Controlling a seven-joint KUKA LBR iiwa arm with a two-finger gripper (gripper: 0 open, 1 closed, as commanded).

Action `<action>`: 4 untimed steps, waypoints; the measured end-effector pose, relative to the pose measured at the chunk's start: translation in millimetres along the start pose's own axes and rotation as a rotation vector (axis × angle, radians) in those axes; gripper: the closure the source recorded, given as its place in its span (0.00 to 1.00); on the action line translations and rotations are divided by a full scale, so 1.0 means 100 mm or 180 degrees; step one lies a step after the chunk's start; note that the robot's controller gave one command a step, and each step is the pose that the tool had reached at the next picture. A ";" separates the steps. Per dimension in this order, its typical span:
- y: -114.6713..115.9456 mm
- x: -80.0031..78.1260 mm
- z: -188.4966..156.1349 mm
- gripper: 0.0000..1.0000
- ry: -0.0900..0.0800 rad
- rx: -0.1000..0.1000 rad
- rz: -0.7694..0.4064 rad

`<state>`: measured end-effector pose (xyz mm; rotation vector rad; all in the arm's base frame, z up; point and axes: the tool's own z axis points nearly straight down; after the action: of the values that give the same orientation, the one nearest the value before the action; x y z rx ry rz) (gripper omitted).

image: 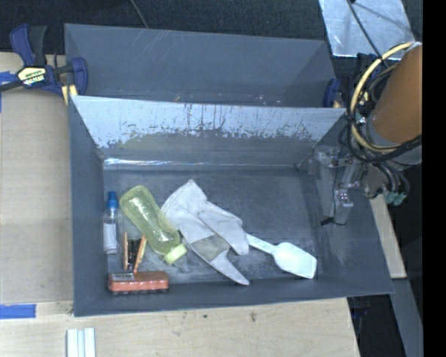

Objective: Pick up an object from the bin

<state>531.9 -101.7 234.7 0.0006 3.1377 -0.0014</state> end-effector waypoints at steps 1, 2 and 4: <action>0.16 0.19 0.55 0.00 -0.0016 0.0003 -0.0128; 0.38 0.13 1.20 0.00 -0.0006 -0.0001 -0.0083; 0.27 0.23 1.64 1.00 0.0001 0.0002 -0.0093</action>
Offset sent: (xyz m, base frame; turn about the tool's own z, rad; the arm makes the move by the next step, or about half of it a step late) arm -0.0123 0.0419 -0.1249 -0.0246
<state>509.4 -75.0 70.7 -0.0451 3.1376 -0.0026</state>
